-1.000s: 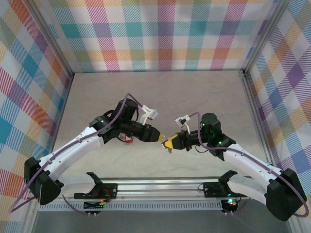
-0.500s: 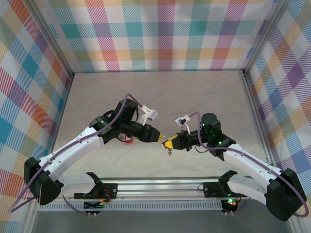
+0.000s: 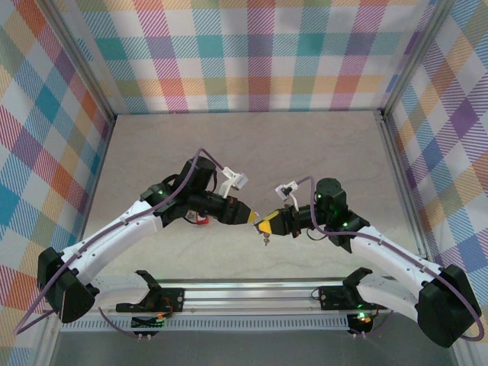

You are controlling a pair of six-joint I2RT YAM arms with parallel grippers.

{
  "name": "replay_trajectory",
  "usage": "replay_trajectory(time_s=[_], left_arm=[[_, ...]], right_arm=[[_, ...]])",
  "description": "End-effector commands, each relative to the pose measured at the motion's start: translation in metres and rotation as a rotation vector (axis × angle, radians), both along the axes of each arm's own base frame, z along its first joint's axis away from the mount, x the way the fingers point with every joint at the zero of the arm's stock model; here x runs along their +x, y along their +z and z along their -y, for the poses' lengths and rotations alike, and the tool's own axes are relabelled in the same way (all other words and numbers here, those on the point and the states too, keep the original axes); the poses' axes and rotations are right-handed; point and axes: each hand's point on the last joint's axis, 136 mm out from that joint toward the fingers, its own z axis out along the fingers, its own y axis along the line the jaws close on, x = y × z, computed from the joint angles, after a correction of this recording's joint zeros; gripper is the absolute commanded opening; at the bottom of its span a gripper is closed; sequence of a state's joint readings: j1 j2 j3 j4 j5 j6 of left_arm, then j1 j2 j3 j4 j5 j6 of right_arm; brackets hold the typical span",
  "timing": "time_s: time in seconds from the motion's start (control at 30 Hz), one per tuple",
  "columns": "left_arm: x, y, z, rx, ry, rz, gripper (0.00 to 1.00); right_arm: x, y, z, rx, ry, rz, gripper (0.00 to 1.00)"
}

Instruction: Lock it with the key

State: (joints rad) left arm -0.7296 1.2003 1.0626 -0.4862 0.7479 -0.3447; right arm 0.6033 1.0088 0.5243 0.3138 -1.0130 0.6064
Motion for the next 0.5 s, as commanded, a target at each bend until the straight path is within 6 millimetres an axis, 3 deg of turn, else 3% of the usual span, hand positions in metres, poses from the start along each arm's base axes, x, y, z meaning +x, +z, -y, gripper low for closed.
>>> replay_trajectory(time_s=[0.0,0.47], left_arm=[[-0.0003,0.0094,-0.0028,-0.038,-0.003,0.021,0.15],[0.0006,0.0053,-0.0029,-0.028,-0.004,0.023,0.08]], right_arm=[[-0.005,0.0055,0.0004,0.032,0.035,0.031,0.0],[-0.0064,0.0078,0.0005,0.039,0.044,0.029,0.0]])
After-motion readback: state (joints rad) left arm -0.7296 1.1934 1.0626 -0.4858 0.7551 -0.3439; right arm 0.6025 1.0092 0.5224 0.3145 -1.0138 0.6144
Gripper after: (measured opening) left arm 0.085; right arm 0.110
